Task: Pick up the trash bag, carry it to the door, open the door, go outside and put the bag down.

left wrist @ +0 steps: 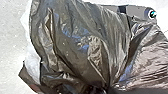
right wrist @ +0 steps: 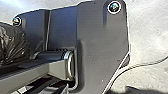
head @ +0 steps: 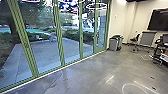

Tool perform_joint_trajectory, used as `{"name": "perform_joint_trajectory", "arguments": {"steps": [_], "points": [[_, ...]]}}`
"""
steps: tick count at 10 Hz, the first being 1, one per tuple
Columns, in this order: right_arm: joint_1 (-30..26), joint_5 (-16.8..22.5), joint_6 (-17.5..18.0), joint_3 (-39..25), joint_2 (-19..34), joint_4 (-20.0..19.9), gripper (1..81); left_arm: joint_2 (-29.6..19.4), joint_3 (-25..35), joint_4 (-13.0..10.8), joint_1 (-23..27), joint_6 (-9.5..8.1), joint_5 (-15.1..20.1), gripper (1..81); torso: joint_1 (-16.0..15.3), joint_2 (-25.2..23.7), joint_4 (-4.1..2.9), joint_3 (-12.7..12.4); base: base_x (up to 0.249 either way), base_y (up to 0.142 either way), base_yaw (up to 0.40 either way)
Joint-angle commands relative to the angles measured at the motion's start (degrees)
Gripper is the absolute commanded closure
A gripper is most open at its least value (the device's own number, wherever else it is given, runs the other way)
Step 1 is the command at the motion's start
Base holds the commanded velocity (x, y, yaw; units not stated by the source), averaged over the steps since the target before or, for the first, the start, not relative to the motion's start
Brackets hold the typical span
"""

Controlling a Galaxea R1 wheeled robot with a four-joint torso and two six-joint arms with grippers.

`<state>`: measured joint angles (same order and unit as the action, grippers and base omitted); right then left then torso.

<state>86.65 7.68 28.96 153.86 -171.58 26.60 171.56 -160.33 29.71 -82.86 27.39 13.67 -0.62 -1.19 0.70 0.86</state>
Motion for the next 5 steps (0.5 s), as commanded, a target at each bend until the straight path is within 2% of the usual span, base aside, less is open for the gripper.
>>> {"name": "perform_joint_trajectory", "arguments": {"steps": [1, 5], "points": [[-3.1, 3.13, -0.14, 0.03, -0.01, 0.21, 1.0, -0.51, -0.25, -0.18, 3.27, 0.91, 4.79, 81.1, 0.0, 0.0, 0.0, 0.0, 0.114, 0.0, 0.0], [-3.19, 3.13, -0.14, 0.03, -0.19, 0.21, 1.0, -0.51, -0.25, -0.18, 3.27, 1.0, 4.79, 81.1, 0.02, 0.0, 0.0, 0.0, 0.114, 0.0, 0.0]]}}
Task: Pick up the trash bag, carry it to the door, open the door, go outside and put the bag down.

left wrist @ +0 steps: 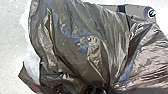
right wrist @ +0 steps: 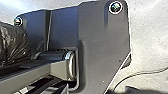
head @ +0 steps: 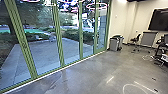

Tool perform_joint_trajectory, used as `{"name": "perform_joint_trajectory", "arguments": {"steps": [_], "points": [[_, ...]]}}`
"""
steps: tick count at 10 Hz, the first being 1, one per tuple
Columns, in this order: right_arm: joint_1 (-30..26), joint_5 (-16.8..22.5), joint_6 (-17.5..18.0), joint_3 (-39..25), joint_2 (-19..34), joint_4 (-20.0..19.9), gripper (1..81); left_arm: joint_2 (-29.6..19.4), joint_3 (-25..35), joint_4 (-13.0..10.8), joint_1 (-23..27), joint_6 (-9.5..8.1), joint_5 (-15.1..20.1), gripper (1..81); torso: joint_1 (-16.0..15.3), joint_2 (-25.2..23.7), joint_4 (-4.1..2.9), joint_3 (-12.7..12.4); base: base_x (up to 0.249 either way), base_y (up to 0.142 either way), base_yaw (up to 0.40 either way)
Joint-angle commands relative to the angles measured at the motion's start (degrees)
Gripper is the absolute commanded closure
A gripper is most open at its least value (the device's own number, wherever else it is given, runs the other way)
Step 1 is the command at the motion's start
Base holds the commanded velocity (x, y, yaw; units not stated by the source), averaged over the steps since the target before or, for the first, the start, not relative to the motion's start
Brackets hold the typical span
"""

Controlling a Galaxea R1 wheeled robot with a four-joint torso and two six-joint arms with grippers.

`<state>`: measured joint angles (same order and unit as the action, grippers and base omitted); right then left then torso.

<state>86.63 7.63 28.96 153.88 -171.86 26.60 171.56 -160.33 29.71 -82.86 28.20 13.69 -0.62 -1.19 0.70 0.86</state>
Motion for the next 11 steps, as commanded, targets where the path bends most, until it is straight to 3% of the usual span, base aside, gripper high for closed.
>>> {"name": "perform_joint_trajectory", "arguments": {"steps": [1, 7, 11], "points": [[-3.16, 3.27, -0.14, 0.0, 0.09, 0.21, 1.0, -0.51, -0.25, -0.18, 3.27, 0.19, 4.77, 81.1, 0.0, 0.0, 0.0, 0.0, 0.115, -0.064, 0.0], [-2.99, 3.18, -0.14, 0.0, 0.09, 0.21, 1.0, -0.42, -0.25, -0.18, 3.27, 0.28, 4.77, 81.1, 0.02, 0.0, 0.0, 0.0, 0.117, -0.063, 0.0], [-3.08, 3.18, -0.14, 0.0, 0.09, 0.21, 1.0, -0.51, -0.25, -0.18, 3.27, 0.28, 4.77, 81.1, 0.04, -0.02, 0.0, 0.0, 0.121, 0.0, 0.0]]}}
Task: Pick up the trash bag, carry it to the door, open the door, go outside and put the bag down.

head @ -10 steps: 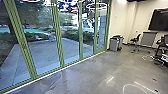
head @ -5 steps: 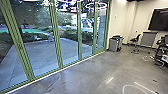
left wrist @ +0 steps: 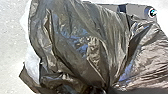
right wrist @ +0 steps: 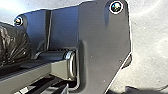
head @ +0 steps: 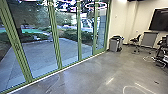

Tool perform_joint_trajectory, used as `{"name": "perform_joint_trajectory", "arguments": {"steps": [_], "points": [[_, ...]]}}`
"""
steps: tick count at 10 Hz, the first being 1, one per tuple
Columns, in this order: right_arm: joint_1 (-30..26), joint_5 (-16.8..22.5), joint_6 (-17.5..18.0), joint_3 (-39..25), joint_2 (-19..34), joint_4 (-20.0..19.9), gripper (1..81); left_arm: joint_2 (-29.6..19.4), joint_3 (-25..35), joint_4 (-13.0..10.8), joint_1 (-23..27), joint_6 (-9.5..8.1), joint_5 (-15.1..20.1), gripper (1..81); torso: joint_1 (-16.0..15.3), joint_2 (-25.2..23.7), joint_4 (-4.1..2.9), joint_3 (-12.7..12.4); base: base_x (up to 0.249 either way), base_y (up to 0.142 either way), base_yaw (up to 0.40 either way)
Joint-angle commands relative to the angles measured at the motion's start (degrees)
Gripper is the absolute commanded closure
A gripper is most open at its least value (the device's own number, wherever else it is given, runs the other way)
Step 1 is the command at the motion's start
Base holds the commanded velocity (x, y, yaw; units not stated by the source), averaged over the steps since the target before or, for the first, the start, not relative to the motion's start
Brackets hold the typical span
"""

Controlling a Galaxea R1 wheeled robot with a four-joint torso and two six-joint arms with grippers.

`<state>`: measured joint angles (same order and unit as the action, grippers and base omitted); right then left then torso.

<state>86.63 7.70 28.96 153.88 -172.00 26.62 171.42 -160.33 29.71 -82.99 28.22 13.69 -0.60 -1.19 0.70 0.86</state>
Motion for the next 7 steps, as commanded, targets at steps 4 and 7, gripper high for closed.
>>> {"name": "perform_joint_trajectory", "arguments": {"steps": [4, 7], "points": [[-3.08, 3.11, -0.14, 0.0, 0.23, 0.18, 1.0, -0.38, -0.25, -0.18, 3.4, 0.26, 4.77, 81.1, 0.0, 0.0, 0.0, 0.0, 0.132, 0.0, 0.0], [-3.07, 3.11, -0.14, 0.0, 0.23, 0.18, 1.0, -0.38, -0.25, -0.18, 3.4, 0.34, 4.77, 81.1, 0.0, 0.0, 0.0, 0.0, 0.141, -0.021, 0.0]]}}
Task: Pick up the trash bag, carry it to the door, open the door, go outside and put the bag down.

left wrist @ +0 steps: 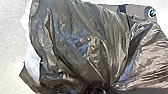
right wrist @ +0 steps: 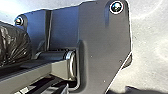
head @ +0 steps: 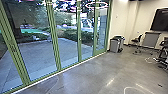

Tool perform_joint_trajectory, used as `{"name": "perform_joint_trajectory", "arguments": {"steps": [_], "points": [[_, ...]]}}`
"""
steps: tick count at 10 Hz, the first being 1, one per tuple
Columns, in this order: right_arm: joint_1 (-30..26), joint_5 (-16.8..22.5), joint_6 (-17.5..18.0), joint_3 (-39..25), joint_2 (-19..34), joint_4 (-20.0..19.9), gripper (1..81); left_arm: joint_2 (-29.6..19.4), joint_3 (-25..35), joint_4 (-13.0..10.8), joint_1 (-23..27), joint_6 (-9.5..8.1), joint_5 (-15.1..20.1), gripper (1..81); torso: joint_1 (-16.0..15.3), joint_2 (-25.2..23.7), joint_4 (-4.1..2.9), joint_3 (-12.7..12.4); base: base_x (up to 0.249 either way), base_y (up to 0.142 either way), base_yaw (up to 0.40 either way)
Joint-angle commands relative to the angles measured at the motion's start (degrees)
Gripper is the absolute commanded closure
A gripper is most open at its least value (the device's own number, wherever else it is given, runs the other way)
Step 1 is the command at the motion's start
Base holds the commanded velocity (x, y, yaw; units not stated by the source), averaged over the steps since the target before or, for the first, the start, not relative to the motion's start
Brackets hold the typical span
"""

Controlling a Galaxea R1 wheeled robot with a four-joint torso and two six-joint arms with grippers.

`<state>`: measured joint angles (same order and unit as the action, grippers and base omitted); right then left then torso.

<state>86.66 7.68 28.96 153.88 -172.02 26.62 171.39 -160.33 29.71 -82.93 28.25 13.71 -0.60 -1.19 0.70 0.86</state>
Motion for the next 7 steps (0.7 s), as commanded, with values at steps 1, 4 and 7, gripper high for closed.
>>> {"name": "perform_joint_trajectory", "arguments": {"steps": [1, 4, 7], "points": [[-3.03, 3.13, -0.14, 0.0, 0.34, 0.18, 1.0, -0.34, -0.25, -0.09, 3.34, 0.32, 4.74, 81.1, 0.0, 0.0, 0.0, 0.0, 0.141, -0.066, 0.0], [-3.11, 3.13, -0.14, 0.09, 0.33, 0.18, 1.0, -0.34, -0.25, -0.17, 3.34, 0.32, 4.74, 81.1, -0.02, 0.0, 0.0, 0.02, 0.142, -0.07, 0.0], [-3.11, 3.13, -0.14, 0.09, 0.25, 0.18, 1.0, -0.25, -0.25, -0.09, 3.34, 0.32, 4.74, 81.1, 0.0, 0.0, 0.0, 0.0, 0.142, -0.09, 0.0]]}}
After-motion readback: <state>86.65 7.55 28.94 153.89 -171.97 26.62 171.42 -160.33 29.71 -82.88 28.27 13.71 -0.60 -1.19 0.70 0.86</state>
